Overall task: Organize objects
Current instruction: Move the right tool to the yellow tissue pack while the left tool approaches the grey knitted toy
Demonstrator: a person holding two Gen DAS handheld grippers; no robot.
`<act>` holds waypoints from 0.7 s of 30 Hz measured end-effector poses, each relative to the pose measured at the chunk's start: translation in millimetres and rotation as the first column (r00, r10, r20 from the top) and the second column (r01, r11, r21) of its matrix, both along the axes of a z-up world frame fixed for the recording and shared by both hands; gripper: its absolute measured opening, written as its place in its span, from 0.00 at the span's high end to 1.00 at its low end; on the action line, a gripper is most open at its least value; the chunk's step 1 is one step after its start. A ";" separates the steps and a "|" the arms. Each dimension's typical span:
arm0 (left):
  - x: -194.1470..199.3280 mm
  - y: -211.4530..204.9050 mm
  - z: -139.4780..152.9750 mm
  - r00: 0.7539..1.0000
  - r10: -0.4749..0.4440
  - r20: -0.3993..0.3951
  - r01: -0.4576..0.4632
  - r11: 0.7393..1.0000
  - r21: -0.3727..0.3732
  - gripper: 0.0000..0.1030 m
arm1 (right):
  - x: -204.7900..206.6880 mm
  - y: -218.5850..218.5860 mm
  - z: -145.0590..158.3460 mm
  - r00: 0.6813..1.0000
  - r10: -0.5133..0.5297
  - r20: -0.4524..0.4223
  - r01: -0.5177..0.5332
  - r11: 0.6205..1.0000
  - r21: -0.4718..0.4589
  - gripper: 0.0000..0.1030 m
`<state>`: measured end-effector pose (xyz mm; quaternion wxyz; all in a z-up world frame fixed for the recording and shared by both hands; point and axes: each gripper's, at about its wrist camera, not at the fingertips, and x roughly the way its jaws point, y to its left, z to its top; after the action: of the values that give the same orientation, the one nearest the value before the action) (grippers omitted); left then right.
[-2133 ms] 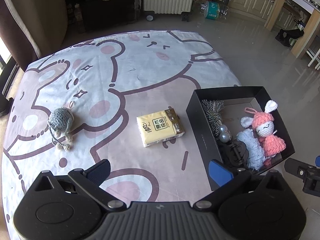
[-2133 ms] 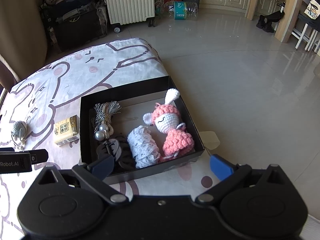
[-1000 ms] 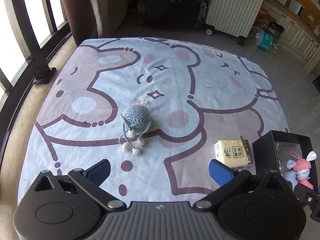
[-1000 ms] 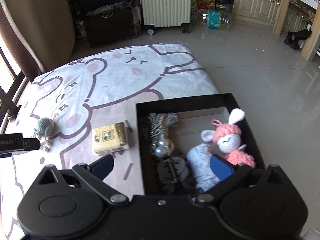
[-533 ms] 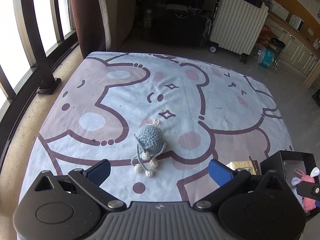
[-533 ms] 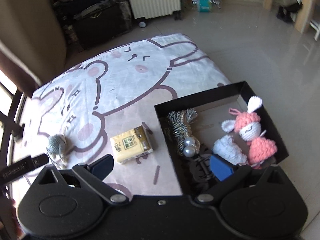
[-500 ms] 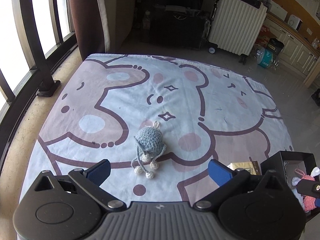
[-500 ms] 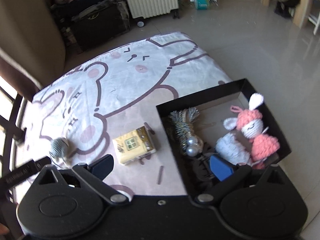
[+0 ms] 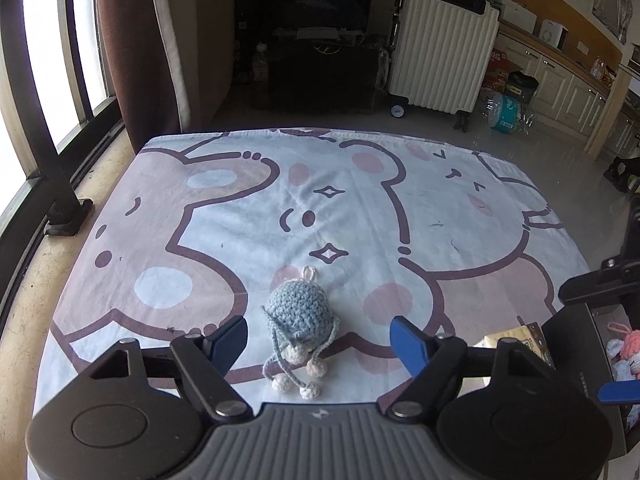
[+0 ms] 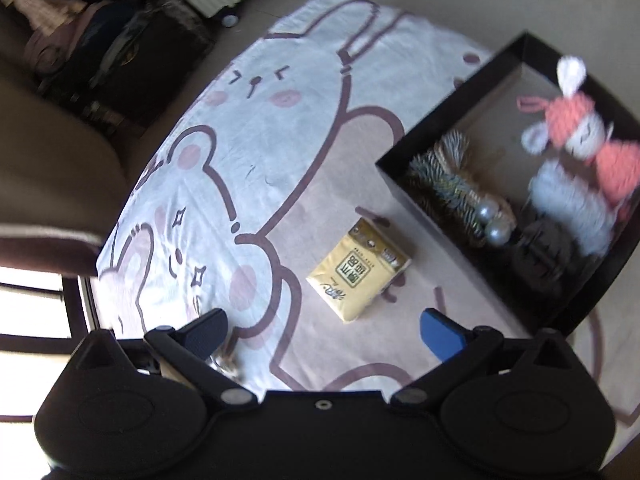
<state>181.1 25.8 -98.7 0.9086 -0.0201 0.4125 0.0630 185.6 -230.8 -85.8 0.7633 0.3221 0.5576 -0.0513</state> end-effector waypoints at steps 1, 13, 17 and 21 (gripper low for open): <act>1.5 -0.2 -2.3 1.000 -0.008 0.005 0.008 1.000 0.013 0.26 | 1.5 2.0 -5.4 1.000 -0.022 -0.013 0.022 1.000 0.011 0.00; 7.9 13.9 -28.2 0.998 -0.060 0.027 0.058 0.997 0.058 0.32 | 12.6 4.8 -68.0 0.960 -0.251 -0.125 0.257 0.966 0.038 0.12; 8.6 18.0 -33.2 0.997 -0.078 0.028 0.076 0.995 0.065 0.32 | 19.1 7.4 -77.5 0.954 -0.276 -0.117 0.279 0.960 0.009 0.17; 10.4 21.1 -37.5 0.996 -0.082 0.019 0.081 0.995 0.059 0.32 | 30.5 18.2 -82.0 0.979 -0.186 -0.078 0.178 0.979 -0.103 0.18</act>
<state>191.5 46.9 -136.2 0.9149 0.0227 0.4013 0.0378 216.1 -212.6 -167.8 0.7449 0.3323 0.5555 -0.1617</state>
